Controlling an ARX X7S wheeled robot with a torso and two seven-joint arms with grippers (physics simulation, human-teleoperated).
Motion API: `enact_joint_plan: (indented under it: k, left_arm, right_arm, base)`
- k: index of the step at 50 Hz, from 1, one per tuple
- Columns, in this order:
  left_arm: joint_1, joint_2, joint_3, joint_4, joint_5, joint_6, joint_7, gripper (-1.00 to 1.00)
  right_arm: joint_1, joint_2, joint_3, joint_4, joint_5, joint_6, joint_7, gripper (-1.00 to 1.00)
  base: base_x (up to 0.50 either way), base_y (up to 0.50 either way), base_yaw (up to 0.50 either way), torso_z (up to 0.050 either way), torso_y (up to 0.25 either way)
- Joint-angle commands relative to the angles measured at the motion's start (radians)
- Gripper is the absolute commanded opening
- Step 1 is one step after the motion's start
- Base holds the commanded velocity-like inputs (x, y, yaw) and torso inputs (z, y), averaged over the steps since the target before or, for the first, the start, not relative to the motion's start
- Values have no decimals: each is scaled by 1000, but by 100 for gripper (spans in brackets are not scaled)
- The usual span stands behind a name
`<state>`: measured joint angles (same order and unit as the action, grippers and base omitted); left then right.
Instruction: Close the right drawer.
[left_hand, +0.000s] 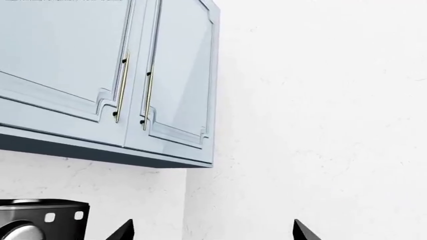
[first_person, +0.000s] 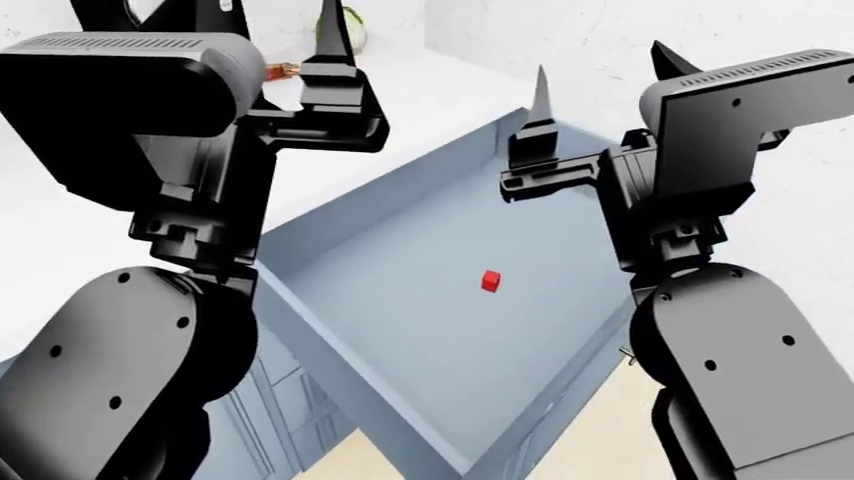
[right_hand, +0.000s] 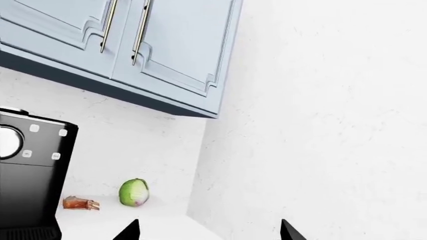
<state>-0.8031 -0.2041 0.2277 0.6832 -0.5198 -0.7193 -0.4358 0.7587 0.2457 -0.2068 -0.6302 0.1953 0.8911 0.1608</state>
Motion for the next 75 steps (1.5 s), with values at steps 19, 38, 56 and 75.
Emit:
enact_joint_plan:
  k: [19,38,56,75]
  left_arm:
    - [-10,-10,12,2,-16,2,-17,100]
    - [-7,-29,-8,19,-36,-2,-34,100]
    - [-40,-46,-39,38,-52,-28,-71,100]
    - [-51,-51,-32,43,-61,-29,-81,100]
  right_arm:
    - [4,5,-4,-3,11,2,14,100]
    - [2,5,-2,5,19,-13,22,100]
    - [10,13,-1,0,25,4,32,100]
    - [13,16,5,-11,32,17,47,100]
  base:
    - [0,0,-268,0,0]
    - [-3,-3,-101,0,0]
    - [0,0,0,0,0]
    - [107,-126,0,0,0]
